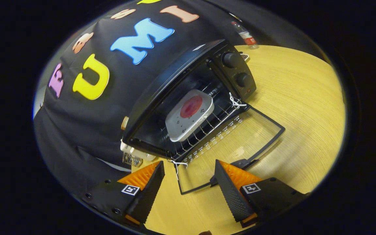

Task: Open the toaster oven, put the food inside, and close the toaster oven door.

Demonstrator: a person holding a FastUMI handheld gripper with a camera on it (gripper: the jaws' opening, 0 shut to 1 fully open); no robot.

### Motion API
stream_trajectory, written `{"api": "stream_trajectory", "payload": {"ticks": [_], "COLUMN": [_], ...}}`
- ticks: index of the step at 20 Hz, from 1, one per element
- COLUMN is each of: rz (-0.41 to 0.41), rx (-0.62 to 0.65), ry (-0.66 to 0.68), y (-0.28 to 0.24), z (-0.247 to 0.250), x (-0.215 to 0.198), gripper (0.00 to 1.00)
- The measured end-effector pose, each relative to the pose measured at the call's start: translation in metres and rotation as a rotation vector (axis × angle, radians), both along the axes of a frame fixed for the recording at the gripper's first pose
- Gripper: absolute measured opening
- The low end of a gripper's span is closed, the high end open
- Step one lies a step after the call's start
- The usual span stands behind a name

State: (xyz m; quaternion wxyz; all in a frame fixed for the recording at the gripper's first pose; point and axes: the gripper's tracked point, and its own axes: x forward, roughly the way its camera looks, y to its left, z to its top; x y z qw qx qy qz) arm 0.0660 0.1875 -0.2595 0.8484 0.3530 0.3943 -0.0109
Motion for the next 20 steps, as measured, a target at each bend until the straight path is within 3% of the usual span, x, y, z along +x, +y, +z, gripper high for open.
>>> {"api": "stream_trajectory", "payload": {"ticks": [14, 20], "rz": [0.412, 0.454], "rx": [-0.406, -0.500], "ry": [0.087, 0.159], "y": [-0.020, -0.030], "z": [-0.048, -0.075], "x": [-0.063, -0.064], "gripper": [0.98, 0.98]}}
